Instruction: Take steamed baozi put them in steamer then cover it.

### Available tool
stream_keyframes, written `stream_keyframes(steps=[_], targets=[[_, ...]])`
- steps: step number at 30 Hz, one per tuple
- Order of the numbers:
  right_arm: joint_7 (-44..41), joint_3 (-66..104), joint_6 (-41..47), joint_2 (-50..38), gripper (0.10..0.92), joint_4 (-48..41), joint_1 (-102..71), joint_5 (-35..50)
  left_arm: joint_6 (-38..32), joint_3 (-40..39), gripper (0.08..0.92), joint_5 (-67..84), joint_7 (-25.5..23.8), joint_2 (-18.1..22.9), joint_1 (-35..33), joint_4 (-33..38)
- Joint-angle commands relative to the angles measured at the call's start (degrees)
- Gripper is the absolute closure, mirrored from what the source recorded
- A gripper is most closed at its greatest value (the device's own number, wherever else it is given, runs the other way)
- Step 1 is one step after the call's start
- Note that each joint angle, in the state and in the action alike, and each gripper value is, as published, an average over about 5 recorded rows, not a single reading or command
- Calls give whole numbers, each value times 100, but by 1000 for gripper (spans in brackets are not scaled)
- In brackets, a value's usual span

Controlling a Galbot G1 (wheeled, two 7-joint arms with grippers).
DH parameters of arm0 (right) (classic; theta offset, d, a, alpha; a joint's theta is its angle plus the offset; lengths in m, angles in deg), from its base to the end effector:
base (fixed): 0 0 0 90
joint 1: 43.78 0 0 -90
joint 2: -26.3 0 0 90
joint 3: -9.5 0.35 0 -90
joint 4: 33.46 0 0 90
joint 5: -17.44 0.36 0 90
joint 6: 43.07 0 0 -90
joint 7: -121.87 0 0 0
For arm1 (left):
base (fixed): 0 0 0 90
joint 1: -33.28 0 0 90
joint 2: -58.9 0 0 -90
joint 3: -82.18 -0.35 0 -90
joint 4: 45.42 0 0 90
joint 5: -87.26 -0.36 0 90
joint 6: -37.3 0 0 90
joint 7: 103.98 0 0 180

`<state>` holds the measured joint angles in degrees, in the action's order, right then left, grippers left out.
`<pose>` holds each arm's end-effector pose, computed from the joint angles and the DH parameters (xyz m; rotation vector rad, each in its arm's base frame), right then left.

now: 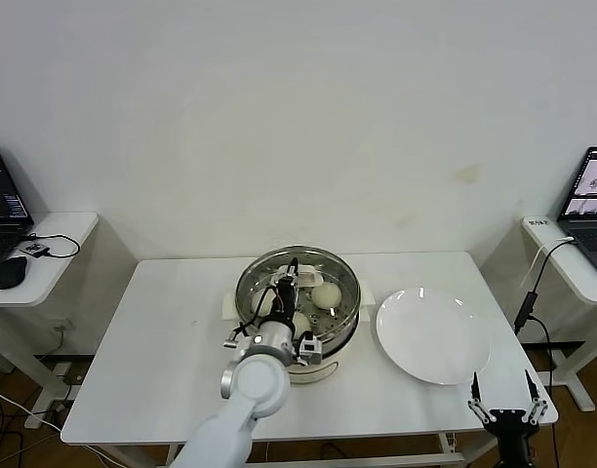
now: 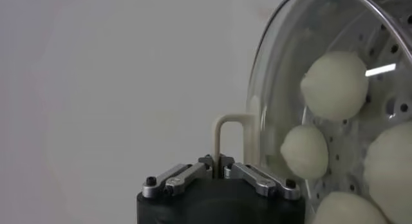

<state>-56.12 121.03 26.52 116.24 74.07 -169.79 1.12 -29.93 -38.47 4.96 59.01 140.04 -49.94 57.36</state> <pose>0.1164 -0.1262 -0.3830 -0.3693 -3.0157 0.7619 0.3347 -0.1352 -0.2570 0.2411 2.1879 2.1209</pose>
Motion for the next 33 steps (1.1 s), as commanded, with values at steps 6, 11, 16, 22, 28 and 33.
stream_keyframes(steps=[6,11,16,22,28,33], targets=[[2,7,-53,-9,203,-32,-23,-36,-90,23,871,-214,87,164,-56,-229],[-7,-1,-90,-17,202,-48,-36,-59,-151,86,871,-255,151,174,-84,-268],[-5,-9,-101,-23,203,-62,-52,-59,-236,105,871,-231,191,195,-118,-218],[-5,-44,-101,-23,202,-77,-48,-73,-224,97,819,-45,212,95,-254,119],[-4,-87,-104,-20,203,-125,-41,-118,-201,117,650,193,211,-212,-644,832],[-6,-93,-89,-28,202,-143,-29,-131,-219,234,503,556,308,-608,-1172,1537]])
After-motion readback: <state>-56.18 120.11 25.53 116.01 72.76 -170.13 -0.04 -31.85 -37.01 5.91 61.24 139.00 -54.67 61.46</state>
